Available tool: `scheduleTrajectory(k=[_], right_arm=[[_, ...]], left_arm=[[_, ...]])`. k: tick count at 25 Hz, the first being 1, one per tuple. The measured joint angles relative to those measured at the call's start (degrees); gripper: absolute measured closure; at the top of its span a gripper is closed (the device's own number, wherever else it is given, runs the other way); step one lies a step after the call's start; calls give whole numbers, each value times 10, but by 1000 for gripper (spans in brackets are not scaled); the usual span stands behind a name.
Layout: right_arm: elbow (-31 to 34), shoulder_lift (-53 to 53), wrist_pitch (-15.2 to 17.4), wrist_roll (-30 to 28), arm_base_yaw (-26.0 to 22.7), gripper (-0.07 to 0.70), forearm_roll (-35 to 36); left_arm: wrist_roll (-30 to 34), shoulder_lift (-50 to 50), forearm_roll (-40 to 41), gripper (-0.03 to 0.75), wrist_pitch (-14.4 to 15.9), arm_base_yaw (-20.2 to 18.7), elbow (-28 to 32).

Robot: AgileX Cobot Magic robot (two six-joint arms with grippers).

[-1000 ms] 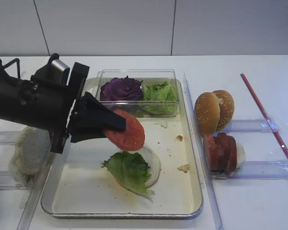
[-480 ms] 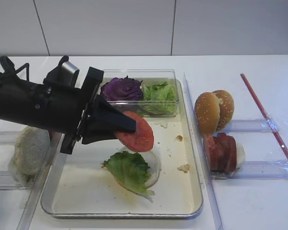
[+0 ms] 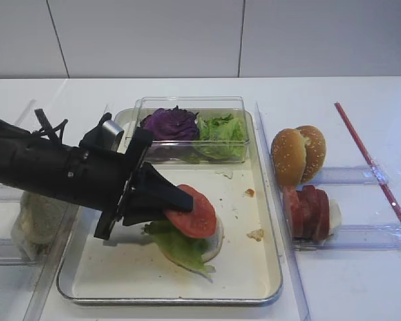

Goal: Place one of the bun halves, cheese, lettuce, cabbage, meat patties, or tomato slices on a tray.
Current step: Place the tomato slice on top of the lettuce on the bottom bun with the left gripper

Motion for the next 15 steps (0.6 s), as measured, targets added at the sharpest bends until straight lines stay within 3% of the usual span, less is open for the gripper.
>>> scheduleTrajectory(k=[15], right_arm=[[0,0,0,0,0,143,0]], left_arm=[[27,17,-7,608,-10,0,0]])
